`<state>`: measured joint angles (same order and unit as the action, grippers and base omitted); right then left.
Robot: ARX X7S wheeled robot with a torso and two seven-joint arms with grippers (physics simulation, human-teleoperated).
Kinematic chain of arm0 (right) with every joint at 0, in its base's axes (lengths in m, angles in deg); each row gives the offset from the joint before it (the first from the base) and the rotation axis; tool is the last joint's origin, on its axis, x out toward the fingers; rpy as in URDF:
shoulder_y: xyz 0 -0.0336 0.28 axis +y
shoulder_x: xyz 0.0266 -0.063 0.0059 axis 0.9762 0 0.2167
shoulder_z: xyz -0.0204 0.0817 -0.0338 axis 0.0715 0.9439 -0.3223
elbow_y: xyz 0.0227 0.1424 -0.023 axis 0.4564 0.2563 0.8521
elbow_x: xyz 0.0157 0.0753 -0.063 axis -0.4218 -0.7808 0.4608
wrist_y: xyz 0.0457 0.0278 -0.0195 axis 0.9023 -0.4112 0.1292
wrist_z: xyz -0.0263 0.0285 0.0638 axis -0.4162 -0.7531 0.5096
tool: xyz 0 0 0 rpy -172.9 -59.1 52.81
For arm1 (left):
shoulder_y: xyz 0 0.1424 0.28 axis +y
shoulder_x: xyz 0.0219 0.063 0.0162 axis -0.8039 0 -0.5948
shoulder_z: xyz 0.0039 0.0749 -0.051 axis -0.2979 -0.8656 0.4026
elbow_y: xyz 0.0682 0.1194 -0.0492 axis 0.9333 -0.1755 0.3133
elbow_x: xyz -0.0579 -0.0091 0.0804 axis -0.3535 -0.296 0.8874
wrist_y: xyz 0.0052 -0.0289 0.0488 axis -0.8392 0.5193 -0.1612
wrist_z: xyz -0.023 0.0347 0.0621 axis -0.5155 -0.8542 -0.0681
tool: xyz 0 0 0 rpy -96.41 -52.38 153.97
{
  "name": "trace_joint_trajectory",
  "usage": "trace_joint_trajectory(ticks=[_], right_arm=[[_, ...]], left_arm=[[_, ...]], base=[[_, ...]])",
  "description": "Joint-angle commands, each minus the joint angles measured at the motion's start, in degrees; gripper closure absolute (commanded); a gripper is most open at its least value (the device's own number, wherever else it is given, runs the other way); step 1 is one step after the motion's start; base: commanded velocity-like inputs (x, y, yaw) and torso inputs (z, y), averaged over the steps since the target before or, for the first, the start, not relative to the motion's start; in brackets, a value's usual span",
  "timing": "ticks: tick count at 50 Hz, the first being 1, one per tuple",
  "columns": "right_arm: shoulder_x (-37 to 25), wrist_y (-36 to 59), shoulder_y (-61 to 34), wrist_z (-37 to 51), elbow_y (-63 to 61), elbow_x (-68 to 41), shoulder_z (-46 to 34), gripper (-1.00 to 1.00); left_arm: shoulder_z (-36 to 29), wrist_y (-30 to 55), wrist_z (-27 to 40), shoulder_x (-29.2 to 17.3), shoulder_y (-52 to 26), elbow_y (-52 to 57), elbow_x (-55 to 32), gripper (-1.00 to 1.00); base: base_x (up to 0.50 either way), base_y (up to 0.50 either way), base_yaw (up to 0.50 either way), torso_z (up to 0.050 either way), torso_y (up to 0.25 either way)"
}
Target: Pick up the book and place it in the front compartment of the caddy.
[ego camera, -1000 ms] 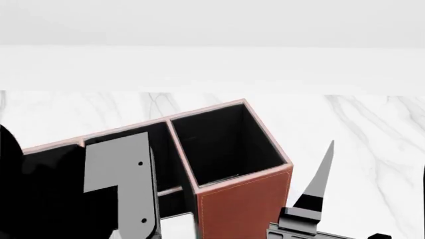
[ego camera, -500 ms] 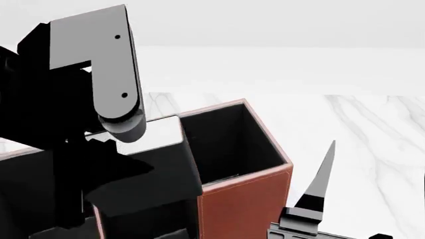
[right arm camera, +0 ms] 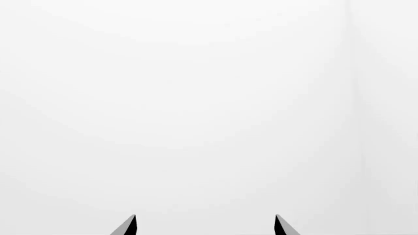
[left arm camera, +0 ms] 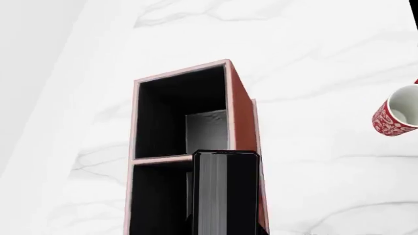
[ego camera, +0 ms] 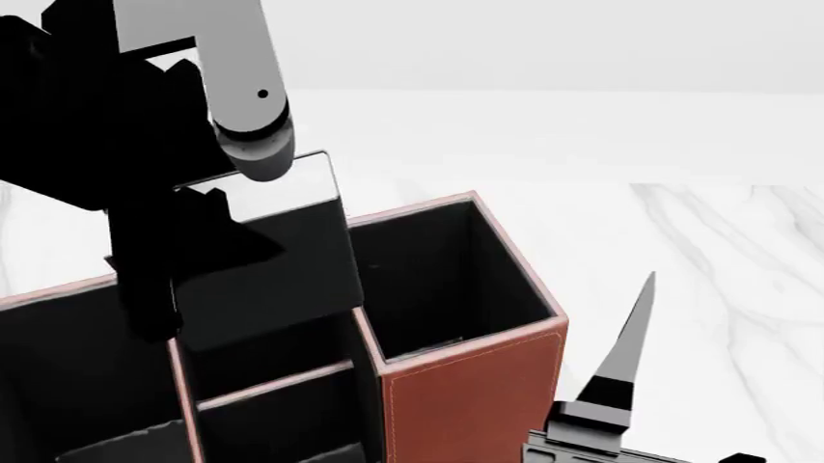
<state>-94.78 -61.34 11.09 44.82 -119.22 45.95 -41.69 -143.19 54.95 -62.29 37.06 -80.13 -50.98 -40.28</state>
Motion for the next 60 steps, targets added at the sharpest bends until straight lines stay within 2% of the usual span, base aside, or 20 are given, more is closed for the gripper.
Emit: trace_joint_trajectory(ticks=[1,39,60], right_arm=[[-0.29,-0.12,0.07,0.36,-0.01,-0.4,0.17,-1.0],[-1.1,-0.95,0.26,1.31,0.45,-1.27,0.47,-1.0],[-1.51,-1.58,0.65,1.7,0.55,-2.08,0.85,-1.0]], left_arm=[[-1.77,-1.15,0.19,0.77,-0.27,-2.84,3.63,1.0],[-3.57,-5.99,3.83,1.58,9.63,-8.38,5.86,1.0],[-6.22,-13.48,3.76,0.4,14.72,-8.56,10.13,1.0]], base=[[0.0,0.0,0.0,0.0,0.0],[0.0,0.0,0.0,0.0,0.001],[0.0,0.0,0.0,0.0,0.001]])
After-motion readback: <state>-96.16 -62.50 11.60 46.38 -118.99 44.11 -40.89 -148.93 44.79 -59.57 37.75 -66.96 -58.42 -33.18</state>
